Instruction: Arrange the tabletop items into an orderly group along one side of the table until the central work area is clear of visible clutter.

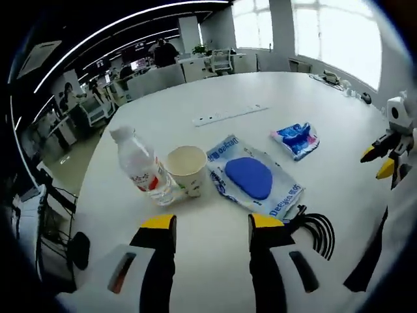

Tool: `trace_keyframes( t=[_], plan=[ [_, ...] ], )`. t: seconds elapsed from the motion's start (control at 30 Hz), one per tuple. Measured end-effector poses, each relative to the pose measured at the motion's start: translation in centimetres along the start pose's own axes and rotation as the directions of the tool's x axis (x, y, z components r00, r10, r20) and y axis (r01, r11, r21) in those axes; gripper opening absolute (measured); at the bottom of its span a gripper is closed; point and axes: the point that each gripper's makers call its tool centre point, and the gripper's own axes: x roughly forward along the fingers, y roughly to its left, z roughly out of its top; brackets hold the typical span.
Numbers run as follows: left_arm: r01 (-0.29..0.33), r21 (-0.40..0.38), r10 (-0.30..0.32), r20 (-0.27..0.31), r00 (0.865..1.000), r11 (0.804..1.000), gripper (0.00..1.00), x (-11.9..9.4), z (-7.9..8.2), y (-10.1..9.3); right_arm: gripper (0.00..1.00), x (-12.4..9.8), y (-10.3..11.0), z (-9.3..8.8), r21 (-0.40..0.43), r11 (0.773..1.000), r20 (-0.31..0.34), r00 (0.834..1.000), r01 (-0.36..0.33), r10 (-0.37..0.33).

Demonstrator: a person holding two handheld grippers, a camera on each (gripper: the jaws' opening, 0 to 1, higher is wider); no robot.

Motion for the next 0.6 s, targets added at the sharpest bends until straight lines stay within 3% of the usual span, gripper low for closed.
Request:
trace_keyframes(
  t=[0.27, 0.6],
  plan=[
    [0.004, -0.002, -0.004, -0.020, 1.000, 1.000, 0.44, -0.8, -1.3, -1.0, 0.39, -0.1, -0.1, -0.6, 0.022, 1.000, -0.001, 1.000, 0.002, -0.002],
    [0.007, -0.064, -0.006, 0.009, 1.000, 0.998, 0.46, -1.1, -0.6, -1.1, 0.39, 0.0, 0.4, -0.7, 0.038, 0.999, 0.004, 1.000, -0.008, 0.007]
  ],
)
